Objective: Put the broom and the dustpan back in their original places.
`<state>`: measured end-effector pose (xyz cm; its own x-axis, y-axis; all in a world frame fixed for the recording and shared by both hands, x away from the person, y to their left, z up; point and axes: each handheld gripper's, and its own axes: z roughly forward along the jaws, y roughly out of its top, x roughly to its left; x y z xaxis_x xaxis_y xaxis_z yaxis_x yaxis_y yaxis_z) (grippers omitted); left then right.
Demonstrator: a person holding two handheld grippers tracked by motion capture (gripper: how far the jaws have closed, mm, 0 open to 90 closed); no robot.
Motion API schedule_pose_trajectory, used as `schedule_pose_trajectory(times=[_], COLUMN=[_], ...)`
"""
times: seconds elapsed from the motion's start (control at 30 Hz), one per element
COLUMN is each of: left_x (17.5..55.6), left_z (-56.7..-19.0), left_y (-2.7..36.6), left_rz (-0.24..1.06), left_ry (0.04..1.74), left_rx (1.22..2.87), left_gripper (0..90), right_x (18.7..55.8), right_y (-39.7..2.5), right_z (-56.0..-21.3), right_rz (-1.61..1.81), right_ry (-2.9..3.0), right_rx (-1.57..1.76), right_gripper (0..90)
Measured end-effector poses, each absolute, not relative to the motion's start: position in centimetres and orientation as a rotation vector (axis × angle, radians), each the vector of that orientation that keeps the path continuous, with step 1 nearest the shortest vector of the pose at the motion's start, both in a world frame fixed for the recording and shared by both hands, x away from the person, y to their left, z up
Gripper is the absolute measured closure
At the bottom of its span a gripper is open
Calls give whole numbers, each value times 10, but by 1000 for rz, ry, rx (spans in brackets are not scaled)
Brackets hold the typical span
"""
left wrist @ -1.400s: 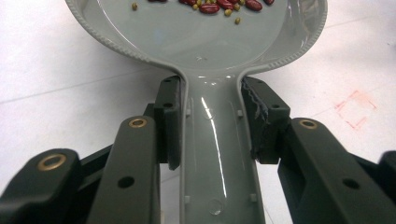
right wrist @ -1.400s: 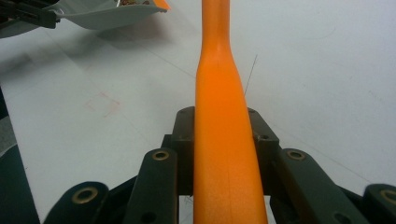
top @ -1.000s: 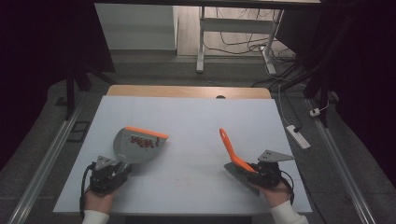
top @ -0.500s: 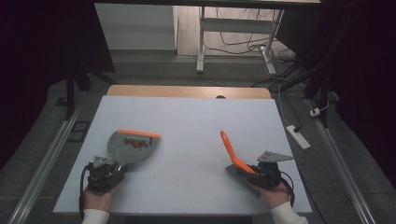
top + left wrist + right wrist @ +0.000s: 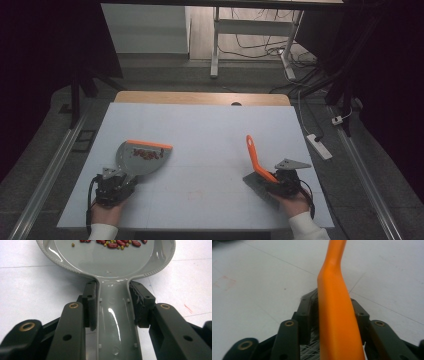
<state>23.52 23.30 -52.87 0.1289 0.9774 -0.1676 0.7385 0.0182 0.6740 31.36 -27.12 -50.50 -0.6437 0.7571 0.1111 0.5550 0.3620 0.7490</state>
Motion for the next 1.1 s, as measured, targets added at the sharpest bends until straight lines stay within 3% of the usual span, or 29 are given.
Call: schedule_pose_trajectory(times=[0.33, 0.63, 0.73, 0.9, 1.1], left_x=[236, 235, 235, 228, 221], left_z=[-531, -531, -530, -520, -508], left_y=[232, 230, 229, 231, 234], left_rz=[447, 438, 445, 516, 562], left_ry=[1661, 1654, 1647, 1614, 1525], left_rx=[1790, 1796, 1795, 1798, 1838], left_gripper=[602, 589, 541, 385, 372], right_x=[322, 327, 327, 325, 321], right_y=[-275, -277, -277, -277, -275], right_z=[-510, -513, -514, -513, -507], right_rz=[1081, 1057, 1030, 1013, 1040], right_ry=[2354, 2343, 2339, 2316, 2294], right_rx=[1209, 1254, 1264, 1247, 1190], right_gripper=[480, 435, 419, 418, 418])
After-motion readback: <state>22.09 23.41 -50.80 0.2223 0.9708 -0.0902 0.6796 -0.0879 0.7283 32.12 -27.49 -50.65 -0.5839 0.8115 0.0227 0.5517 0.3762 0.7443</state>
